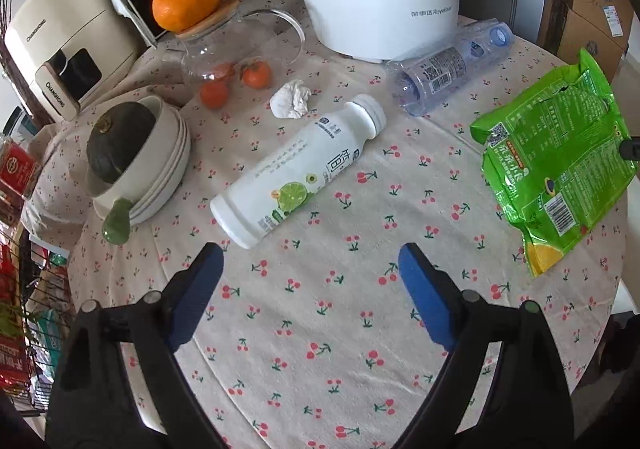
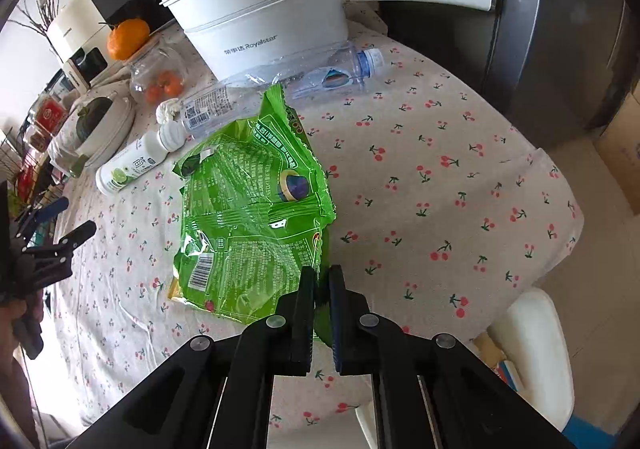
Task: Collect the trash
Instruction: 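Grasp the lime-printed white bottle with the left tool while the right tool grasps the green snack bag, then carry the bottle and green bag over the white bin and release both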
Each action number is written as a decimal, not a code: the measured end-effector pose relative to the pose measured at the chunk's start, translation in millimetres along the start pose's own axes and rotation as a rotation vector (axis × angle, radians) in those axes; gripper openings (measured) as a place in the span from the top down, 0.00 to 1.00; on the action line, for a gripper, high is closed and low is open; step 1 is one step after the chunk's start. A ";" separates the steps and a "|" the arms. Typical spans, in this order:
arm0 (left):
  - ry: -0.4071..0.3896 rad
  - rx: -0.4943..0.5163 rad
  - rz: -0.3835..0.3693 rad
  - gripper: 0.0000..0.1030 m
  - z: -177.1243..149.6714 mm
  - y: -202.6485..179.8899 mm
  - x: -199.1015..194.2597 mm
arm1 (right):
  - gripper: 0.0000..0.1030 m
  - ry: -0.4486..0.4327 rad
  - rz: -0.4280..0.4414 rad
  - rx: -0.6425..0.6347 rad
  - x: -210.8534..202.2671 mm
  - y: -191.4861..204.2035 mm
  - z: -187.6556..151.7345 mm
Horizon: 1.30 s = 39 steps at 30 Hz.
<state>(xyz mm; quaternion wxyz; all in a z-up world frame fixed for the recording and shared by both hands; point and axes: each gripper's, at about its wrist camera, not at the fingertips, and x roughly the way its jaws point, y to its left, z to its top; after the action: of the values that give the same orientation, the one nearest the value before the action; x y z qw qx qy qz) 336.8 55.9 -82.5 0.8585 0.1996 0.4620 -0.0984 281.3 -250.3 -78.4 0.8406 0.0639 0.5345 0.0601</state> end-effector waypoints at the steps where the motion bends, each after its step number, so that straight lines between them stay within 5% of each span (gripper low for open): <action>1: 0.002 0.028 -0.003 0.14 8.7 -0.5 6.7 | 0.93 -0.005 -0.004 -0.001 -3.7 -3.9 0.2; 7: 0.053 0.178 -0.012 0.16 49.6 -7.3 52.7 | 0.93 -0.001 -0.013 0.025 -10.8 -29.4 0.9; 13: 0.154 0.197 0.006 0.27 55.7 -1.8 85.8 | 0.93 0.014 0.003 0.017 -13.0 -37.3 -3.7; 21: 0.220 0.036 -0.069 0.50 36.1 6.5 80.4 | 0.93 0.022 0.027 0.025 -17.6 -40.5 -7.3; 39: 0.163 -0.360 -0.172 0.51 -111.5 -47.3 -42.6 | 0.93 -0.090 0.103 0.011 -67.9 -23.4 -25.2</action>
<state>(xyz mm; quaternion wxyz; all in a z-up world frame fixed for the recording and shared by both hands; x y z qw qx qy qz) 212.4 60.9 -114.0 0.8284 0.0100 0.5555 -0.0706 230.6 -283.7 -32.5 0.8592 0.0986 0.4926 0.0972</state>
